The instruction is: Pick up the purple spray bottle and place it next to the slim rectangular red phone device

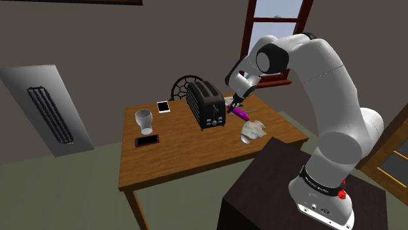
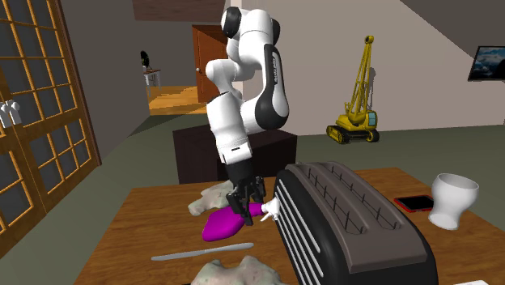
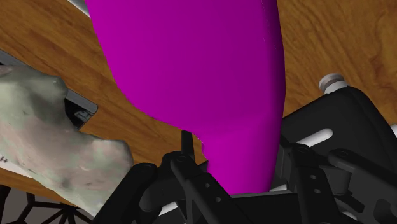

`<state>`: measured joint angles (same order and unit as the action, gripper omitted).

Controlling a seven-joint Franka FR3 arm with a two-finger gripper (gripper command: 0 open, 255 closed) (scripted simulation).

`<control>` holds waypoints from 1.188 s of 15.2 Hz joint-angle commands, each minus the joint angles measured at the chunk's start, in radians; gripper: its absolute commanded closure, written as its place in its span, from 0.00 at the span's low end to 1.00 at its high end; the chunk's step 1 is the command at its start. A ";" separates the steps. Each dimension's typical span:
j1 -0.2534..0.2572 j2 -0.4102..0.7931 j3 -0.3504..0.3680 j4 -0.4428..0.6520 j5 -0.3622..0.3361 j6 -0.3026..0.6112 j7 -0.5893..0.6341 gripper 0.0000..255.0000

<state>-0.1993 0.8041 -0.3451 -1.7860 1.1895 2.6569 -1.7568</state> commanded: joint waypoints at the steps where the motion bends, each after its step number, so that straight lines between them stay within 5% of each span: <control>1: 0.000 0.001 0.000 0.000 0.000 0.000 0.000 1.00; 18: 0.080 -0.169 -0.106 -0.080 -0.150 -0.079 0.140 1.00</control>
<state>-0.1244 0.6461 -0.4429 -1.8630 1.0521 2.5857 -1.6268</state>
